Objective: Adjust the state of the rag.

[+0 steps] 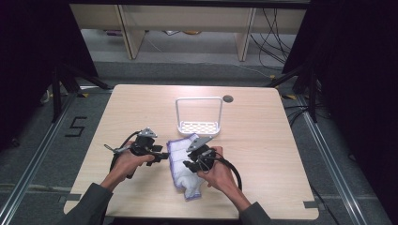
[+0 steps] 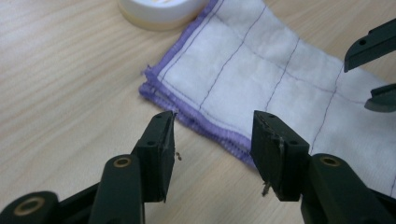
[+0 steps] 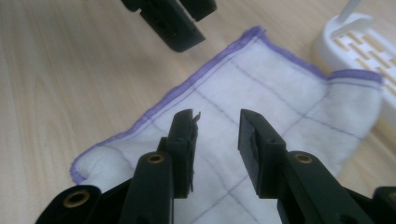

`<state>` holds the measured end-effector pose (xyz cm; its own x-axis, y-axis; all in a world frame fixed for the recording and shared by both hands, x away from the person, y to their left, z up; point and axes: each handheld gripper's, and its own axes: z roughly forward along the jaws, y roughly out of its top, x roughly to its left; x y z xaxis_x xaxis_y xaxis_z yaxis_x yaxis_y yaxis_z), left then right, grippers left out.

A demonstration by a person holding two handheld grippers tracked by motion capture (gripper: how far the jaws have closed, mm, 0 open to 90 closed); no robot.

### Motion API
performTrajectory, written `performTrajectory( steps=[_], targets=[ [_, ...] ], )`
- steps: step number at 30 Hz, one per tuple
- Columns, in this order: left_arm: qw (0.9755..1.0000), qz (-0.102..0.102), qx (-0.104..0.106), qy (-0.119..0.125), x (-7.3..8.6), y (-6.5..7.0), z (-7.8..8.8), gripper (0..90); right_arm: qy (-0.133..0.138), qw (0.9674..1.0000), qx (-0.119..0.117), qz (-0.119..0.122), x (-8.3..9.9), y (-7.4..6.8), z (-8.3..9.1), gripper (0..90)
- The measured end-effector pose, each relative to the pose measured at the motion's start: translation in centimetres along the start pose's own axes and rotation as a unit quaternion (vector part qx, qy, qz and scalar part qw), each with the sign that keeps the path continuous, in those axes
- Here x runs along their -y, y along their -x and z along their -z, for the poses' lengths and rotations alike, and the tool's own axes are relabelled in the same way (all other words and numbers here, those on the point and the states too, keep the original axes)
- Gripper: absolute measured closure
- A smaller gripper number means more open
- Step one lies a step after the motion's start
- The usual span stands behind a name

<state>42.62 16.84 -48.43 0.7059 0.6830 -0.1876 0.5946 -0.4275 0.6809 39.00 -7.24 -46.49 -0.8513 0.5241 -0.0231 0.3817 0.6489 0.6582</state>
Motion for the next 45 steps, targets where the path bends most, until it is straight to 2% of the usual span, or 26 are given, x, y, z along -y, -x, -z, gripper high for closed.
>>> performTrajectory(
  steps=[2, 9, 10, 13, 15, 17, 18, 19, 20, 21, 22, 23, 25, 26, 27, 28, 29, 32, 33, 34, 35, 38, 39, 42, 44, 45],
  targets=[
    [1.0, 0.001, 0.003, -0.002, 0.4, 0.0, 0.3, 47.9, -0.015, 0.9999, 0.001, 0.0, -0.1, -0.6, -0.1, 64.7],
    [1.0, 0.0, 0.005, -0.001, 1.4, 0.2, 1.6, 47.4, -0.011, 0.999, -0.038, 0.02, -0.3, -3.2, 0.9, 59.8],
    [1.0, 0.002, 0.007, -0.002, 1.9, 0.4, 2.1, 47.3, -0.012, 0.9992, -0.038, 0.007, -0.1, -3.6, 1.2, 59.1],
    [1.0, 0.0, 0.009, -0.001, 2.3, 0.5, 2.5, 47.2, -0.01, 0.9988, -0.044, 0.018, 0.3, -3.9, 1.6, 57.5],
    [0.9998, 0.013, 0.013, 0.009, 2.7, 0.8, 2.8, 47.2, -0.011, 0.9993, -0.032, 0.015, 0.8, -4.2, 2.1, 56.3],
    [0.9999, 0.002, 0.013, 0.003, 2.9, 0.8, 3.2, 47.2, -0.014, 0.9993, -0.032, 0.013, 1.4, -4.7, 2.3, 55.5],
    [0.9997, 0.015, 0.018, 0.012, 3.0, 1.0, 3.1, 47.2, -0.017, 0.9991, -0.029, 0.024, 1.6, -4.7, 2.1, 56.7],
    [0.9995, 0.019, 0.018, 0.014, 3.1, 1.0, 3.1, 47.2, -0.029, 0.999, -0.023, 0.026, 1.9, -4.9, 1.7, 66.2],
    [0.9995, 0.019, 0.018, 0.014, 3.1, 1.0, 3.1, 47.2, -0.029, 0.999, -0.023, 0.026, 1.9, -4.9, 1.7, 66.2],
    [0.9997, 0.012, 0.017, 0.009, 3.1, 0.9, 3.2, 47.2, -0.027, 0.9986, -0.028, 0.036, 2.0, -4.7, 1.3, 73.9],
    [0.9995, 0.021, 0.018, 0.014, 3.2, 1.0, 3.1, 47.2, -0.019, 0.9985, -0.033, 0.04, 2.0, -4.3, 1.4, 82.7],
    [0.9998, 0.005, 0.021, -0.002, 3.2, 0.7, 3.3, 47.2, -0.019, 0.9985, -0.033, 0.04, 2.0, -4.3, 1.4, 82.7],
    [0.9996, 0.021, 0.016, 0.011, 3.3, 0.9, 3.1, 47.3, -0.007, 0.9986, -0.031, 0.041, 2.0, -3.9, 2.2, 84.7],
    [0.9995, 0.024, 0.017, 0.013, 3.3, 0.8, 3.1, 47.6, 0.008, 0.9994, -0.028, 0.016, 2.2, -3.7, 3.7, 85.3],
    [0.9994, 0.025, 0.018, 0.015, 3.3, 0.9, 3.0, 47.6, 0.008, 0.9994, -0.028, 0.016, 2.2, -3.7, 3.7, 85.3],
    [0.9994, 0.025, 0.023, 0.01, 3.3, 1.0, 2.9, 47.8, 0.026, 0.9992, -0.031, 0.005, 2.7, -3.3, 4.7, 85.5],
    [0.9994, 0.025, 0.023, 0.01, 3.3, 1.0, 2.9, 47.8, 0.026, 0.9992, -0.031, 0.005, 2.7, -3.3, 4.7, 85.5],
    [0.9996, 0.015, 0.023, -0.003, 3.3, 1.2, 2.6, 47.8, 0.014, 0.9973, -0.054, -0.047, 5.0, -2.4, 5.5, 85.2],
    [0.9998, 0.008, 0.019, -0.008, 3.3, 1.3, 2.4, 47.8, 0.014, 0.9973, -0.054, -0.047, 5.0, -2.4, 5.5, 85.2],
    [0.9999, 0.009, 0.013, -0.007, 3.2, 1.5, 1.9, 47.9, 0.006, 0.9946, -0.077, -0.069, 6.1, -2.3, 5.0, 84.7],
    [0.9999, 0.0, 0.01, -0.012, 3.2, 1.4, 1.7, 48.0, -0.001, 0.9942, -0.082, -0.07, 6.4, -2.3, 4.6, 84.0],
    [0.9998, 0.0, 0.01, -0.017, 3.0, 1.4, 1.7, 48.1, -0.017, 0.9943, -0.082, -0.065, 6.3, -2.5, 4.2, 77.3],
    [0.9999, 0.003, 0.008, -0.012, 3.0, 1.3, 1.9, 48.1, -0.011, 0.996, -0.065, -0.061, 5.5, -2.7, 4.1, 67.1],
    [1.0, 0.002, 0.003, -0.008, 2.9, 1.1, 2.3, 48.4, -0.009, 0.9961, -0.067, -0.057, 4.4, -2.8, 4.4, 66.3],
    [0.9999, 0.002, -0.01, 0.004, 2.6, 0.8, 2.6, 48.8, 0.007, 0.9979, -0.054, -0.035, 2.7, -2.6, 3.8, 65.3],
    [0.9999, 0.002, -0.01, 0.004, 2.6, 0.8, 2.6, 48.8, 0.007, 0.9979, -0.054, -0.035, 2.7, -2.6, 3.8, 65.3]
  ],
)
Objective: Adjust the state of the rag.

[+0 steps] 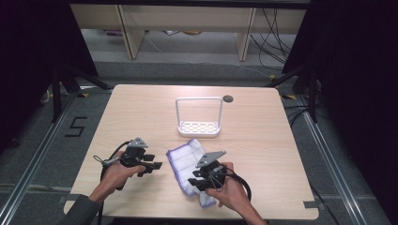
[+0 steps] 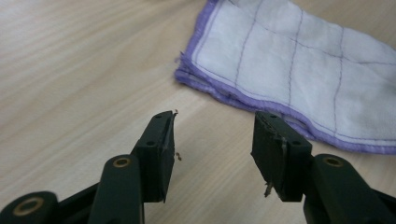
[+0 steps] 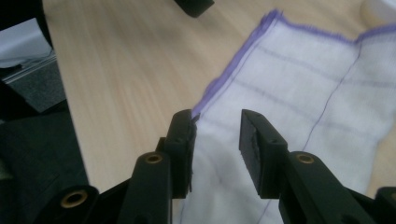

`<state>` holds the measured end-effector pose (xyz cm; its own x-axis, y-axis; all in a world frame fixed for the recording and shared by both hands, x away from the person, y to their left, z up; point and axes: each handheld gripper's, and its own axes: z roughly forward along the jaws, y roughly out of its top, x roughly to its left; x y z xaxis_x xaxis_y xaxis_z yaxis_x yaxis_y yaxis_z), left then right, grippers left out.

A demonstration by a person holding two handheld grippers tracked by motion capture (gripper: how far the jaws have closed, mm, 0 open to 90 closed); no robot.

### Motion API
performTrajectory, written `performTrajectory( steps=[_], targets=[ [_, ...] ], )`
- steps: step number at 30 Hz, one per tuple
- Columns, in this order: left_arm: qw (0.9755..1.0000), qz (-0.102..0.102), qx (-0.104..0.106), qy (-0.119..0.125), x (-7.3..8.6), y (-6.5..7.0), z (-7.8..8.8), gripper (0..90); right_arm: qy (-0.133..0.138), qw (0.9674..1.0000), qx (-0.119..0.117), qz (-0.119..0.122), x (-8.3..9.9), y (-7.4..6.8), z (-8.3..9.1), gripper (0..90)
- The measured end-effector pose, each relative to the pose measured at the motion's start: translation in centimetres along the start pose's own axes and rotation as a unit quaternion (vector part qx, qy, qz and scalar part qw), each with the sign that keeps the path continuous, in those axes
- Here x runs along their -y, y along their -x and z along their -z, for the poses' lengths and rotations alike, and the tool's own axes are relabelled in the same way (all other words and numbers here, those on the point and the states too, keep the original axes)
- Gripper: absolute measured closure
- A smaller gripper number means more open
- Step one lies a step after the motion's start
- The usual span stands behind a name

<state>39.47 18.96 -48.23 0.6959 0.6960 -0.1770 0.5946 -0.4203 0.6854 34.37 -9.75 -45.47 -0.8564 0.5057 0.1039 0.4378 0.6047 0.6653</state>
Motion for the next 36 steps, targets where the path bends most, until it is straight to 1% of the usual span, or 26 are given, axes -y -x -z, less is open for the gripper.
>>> performTrajectory(
  steps=[1, 2, 3, 4, 5, 6, 7, 8, 9, 10, 11, 14, 15, 16, 18, 19, 20, 21, 22, 24, 25, 26, 27, 30, 31, 36],
  targets=[
    [1.0, 0.001, 0.0, -0.003, -0.1, -0.2, 0.2, 48.8, 0.009, 0.9999, 0.005, 0.006, -1.1, 0.3, -0.9, 65.3],
    [1.0, 0.001, 0.0, -0.003, -0.1, -0.2, 0.2, 48.9, 0.009, 0.9999, 0.005, 0.006, -1.1, 0.3, -0.9, 65.3],
    [1.0, 0.001, -0.008, 0.001, -0.2, -0.3, 0.3, 49.1, -0.005, 0.9999, 0.015, -0.005, -2.1, 0.4, -1.8, 65.6],
    [1.0, 0.001, -0.008, 0.001, -0.2, -0.3, 0.3, 49.1, -0.005, 0.9999, 0.015, -0.005, -2.1, 0.4, -1.8, 65.6],
    [0.9999, 0.001, -0.009, -0.004, -0.3, -0.6, 0.4, 48.9, -0.016, 0.9995, 0.023, 0.014, -2.9, 0.6, -3.0, 65.8],
    [0.9999, 0.001, -0.009, -0.004, -0.3, -0.6, 0.4, 48.8, -0.016, 0.9995, 0.023, 0.014, -2.9, 0.6, -3.0, 65.8],
    [0.9999, 0.004, -0.01, -0.008, -0.3, -1.0, 0.5, 48.7, -0.023, 0.9991, 0.024, 0.024, -3.5, 0.8, -4.3, 65.9],
    [0.9999, 0.004, -0.01, -0.008, -0.3, -1.0, 0.5, 48.8, -0.023, 0.9991, 0.024, 0.024, -3.5, 0.8, -4.3, 65.9],
    [0.9999, 0.008, -0.01, -0.008, -0.3, -1.2, 0.5, 48.9, -0.038, 0.9988, 0.022, 0.021, -3.9, 0.9, -5.4, 66.0],
    [0.9999, 0.008, -0.01, -0.008, -0.3, -1.2, 0.5, 48.8, -0.038, 0.9988, 0.022, 0.021, -3.9, 0.9, -5.4, 66.0],
    [0.9998, 0.01, -0.008, -0.014, -0.4, -1.5, 0.6, 48.6, -0.052, 0.9981, 0.018, 0.029, -4.3, 0.9, -6.4, 66.0],
    [0.9998, 0.012, -0.01, -0.012, -0.4, -1.6, 0.5, 48.4, -0.06, 0.9975, 0.021, 0.029, -4.4, 1.0, -7.0, 66.0],
    [0.9998, 0.011, -0.01, -0.013, -0.4, -1.6, 0.5, 48.4, -0.068, 0.9972, 0.024, 0.019, -4.5, 1.0, -7.5, 66.2],
    [0.9998, 0.01, -0.007, -0.017, -0.5, -1.6, 0.4, 48.4, -0.069, 0.9971, 0.021, 0.024, -4.6, 1.2, -7.7, 66.2],
    [0.9998, 0.01, -0.008, -0.014, -0.5, -1.6, 0.3, 48.3, -0.072, 0.997, 0.022, 0.019, -4.6, 1.2, -7.8, 66.2],
    [0.9997, 0.007, -0.005, -0.024, -0.7, -1.7, 0.3, 48.2, -0.078, 0.9966, 0.02, 0.018, -4.8, 1.2, -8.1, 66.9],
    [0.9998, 0.009, -0.01, -0.015, -0.7, -1.6, 0.1, 48.2, -0.078, 0.9966, 0.02, 0.018, -4.8, 1.2, -8.1, 66.9],
    [0.9997, 0.006, -0.005, -0.021, -0.8, -1.7, 0.1, 48.2, -0.079, 0.9963, 0.021, 0.024, -4.8, 1.3, -8.3, 67.4],
    [0.9997, 0.01, -0.007, -0.021, -0.8, -1.6, 0.0, 48.3, -0.083, 0.996, 0.019, 0.025, -4.9, 1.3, -8.4, 69.5],
    [0.9996, 0.009, -0.003, -0.025, -0.9, -1.7, -0.2, 48.2, -0.091, 0.9951, 0.014, 0.034, -4.9, 1.5, -8.9, 79.7],
    [0.9997, 0.008, -0.005, -0.023, -0.9, -1.7, -0.3, 48.2, -0.092, 0.995, 0.014, 0.035, -4.9, 1.6, -9.0, 84.0],
    [0.9997, 0.008, -0.005, -0.023, -0.9, -1.7, -0.3, 48.2, -0.092, 0.995, 0.014, 0.035, -4.9, 1.6, -9.0, 84.0],
    [0.9996, 0.007, -0.003, -0.029, -0.9, -1.8, -0.3, 48.2, -0.087, 0.9955, 0.014, 0.036, -4.8, 1.8, -9.0, 88.7],
    [0.9996, 0.01, -0.003, -0.027, -0.9, -1.8, -0.3, 48.3, -0.084, 0.9959, 0.015, 0.031, -4.8, 1.7, -8.6, 89.5],
    [0.9997, 0.009, -0.005, -0.023, -0.9, -1.8, -0.4, 48.4, -0.078, 0.9961, 0.016, 0.037, -4.9, 1.7, -8.2, 89.7],
    [0.9996, 0.007, 0.0, -0.026, -1.1, -1.6, -0.8, 48.5, -0.068, 0.9972, 0.014, 0.031, -5.2, 1.9, -7.3, 89.9]
  ],
)
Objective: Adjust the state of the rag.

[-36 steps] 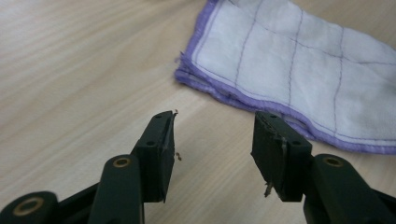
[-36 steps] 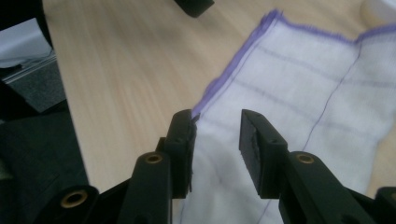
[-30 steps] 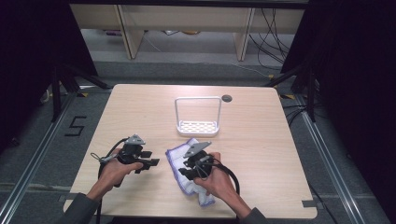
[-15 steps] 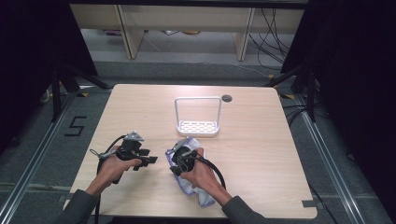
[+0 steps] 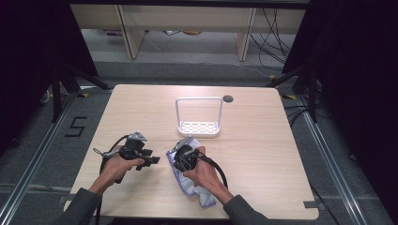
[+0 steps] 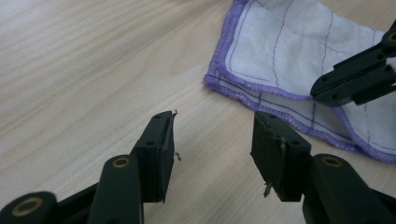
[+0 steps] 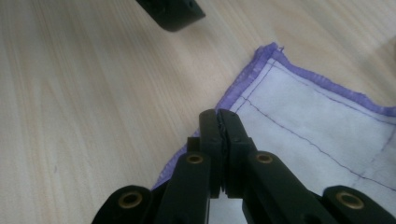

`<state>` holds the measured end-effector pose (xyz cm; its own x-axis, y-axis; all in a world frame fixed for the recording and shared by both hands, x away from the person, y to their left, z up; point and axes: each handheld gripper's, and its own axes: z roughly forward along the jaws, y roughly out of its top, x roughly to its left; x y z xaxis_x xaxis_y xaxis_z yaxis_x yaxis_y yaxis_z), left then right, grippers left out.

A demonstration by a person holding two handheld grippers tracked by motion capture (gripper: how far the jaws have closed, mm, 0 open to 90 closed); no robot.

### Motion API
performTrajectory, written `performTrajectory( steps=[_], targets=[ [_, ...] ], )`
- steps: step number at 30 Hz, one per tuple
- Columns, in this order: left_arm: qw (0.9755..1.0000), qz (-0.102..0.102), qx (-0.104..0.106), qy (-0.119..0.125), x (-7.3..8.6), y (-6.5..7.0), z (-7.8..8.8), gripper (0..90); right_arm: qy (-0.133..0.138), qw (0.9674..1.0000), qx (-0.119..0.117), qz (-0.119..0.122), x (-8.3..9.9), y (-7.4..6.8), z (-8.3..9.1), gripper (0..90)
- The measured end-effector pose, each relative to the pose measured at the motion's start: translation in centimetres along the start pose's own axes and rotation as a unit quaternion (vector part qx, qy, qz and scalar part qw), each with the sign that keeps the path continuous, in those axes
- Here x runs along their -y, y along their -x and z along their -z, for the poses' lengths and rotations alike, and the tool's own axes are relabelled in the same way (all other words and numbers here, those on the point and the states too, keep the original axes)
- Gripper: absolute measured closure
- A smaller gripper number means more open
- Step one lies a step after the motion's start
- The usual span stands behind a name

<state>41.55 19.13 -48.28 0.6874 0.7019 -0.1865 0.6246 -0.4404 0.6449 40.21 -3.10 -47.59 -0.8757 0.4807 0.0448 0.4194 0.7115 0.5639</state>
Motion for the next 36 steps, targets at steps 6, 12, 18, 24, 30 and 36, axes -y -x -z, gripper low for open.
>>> performTrajectory(
  steps=[6, 12, 18, 24, 30, 36],
  targets=[
    [0.9998, -0.016, -0.004, -0.011, -1.2, 0.9, -1.3, 46.4, 0.03, 0.9993, 0.009, -0.022, 0.4, 1.2, 2.2, 89.8],
    [0.9996, -0.022, -0.01, -0.017, -2.4, 1.8, -2.9, 44.8, 0.058, 0.9973, 0.012, -0.043, 0.9, 2.0, 3.8, 89.9],
    [0.9986, -0.038, -0.02, -0.031, -3.3, 2.2, -4.0, 47.5, 0.071, 0.9958, 0.012, -0.056, 1.2, 2.6, 4.9, 89.8],
    [0.9961, -0.06, -0.032, -0.056, -3.2, 2.0, -5.1, 58.3, 0.087, 0.9949, 0.021, -0.046, 1.7, 3.5, 5.7, 89.9],
    [0.9939, -0.091, -0.018, -0.06, -3.3, 2.3, -5.3, 85.2, 0.1, 0.9919, 0.032, -0.071, 2.5, 4.5, 7.6, 89.9],
    [0.9921, -0.114, -0.007, -0.053, -3.5, 2.5, -4.3, 87.6, 0.12, 0.9881, 0.044, -0.086, 3.8, 5.6, 9.7, 89.9]
  ],
)
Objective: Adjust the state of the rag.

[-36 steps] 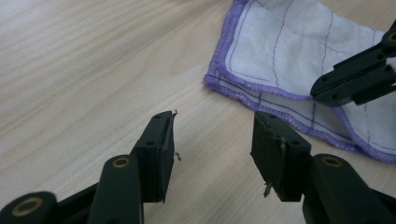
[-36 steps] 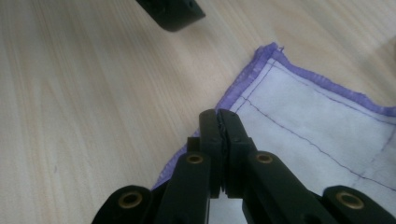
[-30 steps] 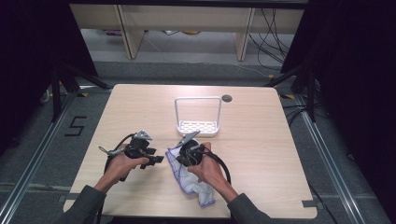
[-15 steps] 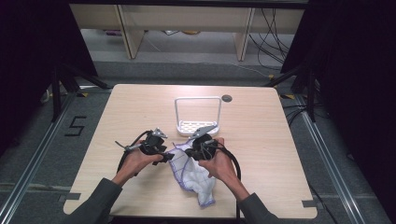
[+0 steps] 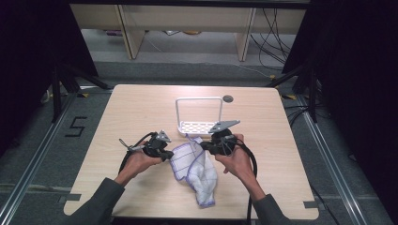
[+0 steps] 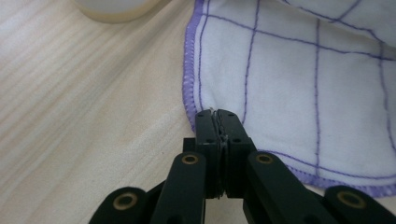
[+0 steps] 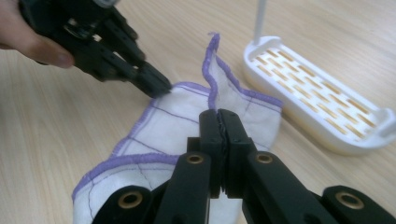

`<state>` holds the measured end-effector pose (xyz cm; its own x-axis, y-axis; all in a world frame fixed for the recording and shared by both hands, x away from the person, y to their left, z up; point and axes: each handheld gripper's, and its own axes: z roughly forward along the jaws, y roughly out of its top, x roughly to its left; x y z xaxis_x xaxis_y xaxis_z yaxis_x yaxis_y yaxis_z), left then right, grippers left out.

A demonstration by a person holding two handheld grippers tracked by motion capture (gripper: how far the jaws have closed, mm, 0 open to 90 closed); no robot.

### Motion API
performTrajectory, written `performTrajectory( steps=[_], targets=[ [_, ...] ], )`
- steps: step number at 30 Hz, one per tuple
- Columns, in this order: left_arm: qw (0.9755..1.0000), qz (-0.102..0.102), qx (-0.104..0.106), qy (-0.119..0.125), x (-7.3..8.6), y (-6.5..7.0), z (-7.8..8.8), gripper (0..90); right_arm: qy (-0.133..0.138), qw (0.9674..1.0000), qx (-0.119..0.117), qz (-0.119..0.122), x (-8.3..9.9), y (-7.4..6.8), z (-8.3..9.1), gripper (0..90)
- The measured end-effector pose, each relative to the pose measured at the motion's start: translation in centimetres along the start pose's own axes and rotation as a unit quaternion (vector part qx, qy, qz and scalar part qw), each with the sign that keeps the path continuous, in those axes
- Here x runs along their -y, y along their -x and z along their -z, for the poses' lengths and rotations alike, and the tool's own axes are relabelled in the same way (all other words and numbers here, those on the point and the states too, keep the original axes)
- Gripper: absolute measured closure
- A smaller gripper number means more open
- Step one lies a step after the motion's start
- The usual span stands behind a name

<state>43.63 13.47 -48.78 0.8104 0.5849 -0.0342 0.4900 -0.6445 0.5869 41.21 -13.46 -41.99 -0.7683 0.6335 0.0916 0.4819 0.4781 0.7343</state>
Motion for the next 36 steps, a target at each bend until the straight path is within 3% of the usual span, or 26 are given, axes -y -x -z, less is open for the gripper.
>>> performTrajectory(
  steps=[4, 5, 6, 10, 12, 13, 14, 17, 20, 21, 22, 25, 26, 29, 31, 33, 35, 36],
  targets=[
    [0.9997, -0.02, 0.007, 0.014, -0.1, 0.4, 1.8, 87.6, 0.002, 1.0, 0.001, -0.004, 0.5, 0.7, 1.6, 89.9],
    [0.9992, -0.027, 0.012, 0.026, -0.3, 0.7, 2.9, 87.6, 0.012, 0.9998, 0.014, -0.01, 0.9, 1.1, 2.8, 89.9],
    [0.9992, -0.027, 0.012, 0.026, -0.3, 0.7, 2.9, 87.6, 0.012, 0.9997, 0.014, -0.019, 1.1, 1.1, 3.4, 89.9],
    [0.998, -0.037, 0.022, 0.046, -0.7, 1.2, 5.6, 87.6, 0.023, 0.9988, 0.029, -0.03, 1.9, 1.8, 5.5, 90.0],
    [0.9977, -0.04, 0.022, 0.05, -0.7, 1.2, 6.2, 87.6, 0.03, 0.9988, 0.032, -0.022, 2.3, 2.2, 6.3, 90.0],
    [0.997, -0.037, 0.026, 0.063, -0.7, 1.4, 7.3, 87.6, 0.039, 0.9985, 0.037, -0.012, 2.5, 2.5, 6.7, 90.0],
    [0.9964, -0.042, 0.032, 0.067, -0.7, 1.5, 7.9, 87.6, 0.04, 0.9985, 0.023, -0.03, 2.7, 2.3, 7.1, 90.0],
    [0.9953, -0.045, 0.034, 0.078, -0.7, 2.0, 9.2, 87.7, 0.05, 0.9981, 0.021, -0.031, 3.1, 2.0, 8.3, 90.0],
    [0.9921, -0.051, 0.047, 0.105, -0.6, 2.8, 11.4, 87.7, 0.056, 0.9977, 0.015, -0.034, 3.2, 1.5, 9.0, 90.0],
    [0.9902, -0.056, 0.05, 0.117, -0.5, 3.2, 12.9, 87.7, 0.066, 0.9975, 0.012, -0.022, 3.2, 1.0, 9.8, 90.0],
    [0.9902, -0.056, 0.05, 0.117, -0.5, 3.2, 12.9, 87.7, 0.066, 0.9975, 0.012, -0.022, 3.2, 1.0, 9.8, 90.0],
    [0.9877, -0.069, 0.043, 0.134, -0.4, 3.7, 16.0, 87.6, 0.088, 0.9961, 0.009, -0.002, 3.0, -0.1, 11.4, 90.0],
    [0.9877, -0.069, 0.043, 0.134, -0.4, 3.7, 16.0, 87.7, 0.088, 0.9961, 0.009, -0.002, 3.0, -0.1, 11.4, 90.0],
    [0.9862, -0.063, 0.043, 0.147, -0.2, 3.6, 18.2, 87.7, 0.098, 0.9952, 0.003, 0.003, 2.7, -1.0, 12.6, 90.0],
    [0.9845, -0.058, 0.054, 0.156, -0.1, 3.6, 18.8, 87.7, 0.106, 0.9943, 0.0, 0.004, 2.6, -1.4, 12.9, 90.0],
    [0.9851, -0.057, 0.053, 0.153, 0.0, 3.5, 18.7, 87.7, 0.106, 0.9943, 0.0, 0.007, 2.6, -1.5, 13.0, 90.0],
    [0.9882, -0.05, 0.05, 0.136, -0.1, 3.0, 17.7, 87.6, 0.103, 0.9946, 0.005, 0.005, 2.6, -1.3, 12.8, 90.0],
    [0.9899, -0.041, 0.048, 0.127, -0.1, 2.4, 16.7, 87.6, 0.091, 0.9958, 0.002, -0.008, 2.7, -1.0, 12.3, 90.0]
  ],
)
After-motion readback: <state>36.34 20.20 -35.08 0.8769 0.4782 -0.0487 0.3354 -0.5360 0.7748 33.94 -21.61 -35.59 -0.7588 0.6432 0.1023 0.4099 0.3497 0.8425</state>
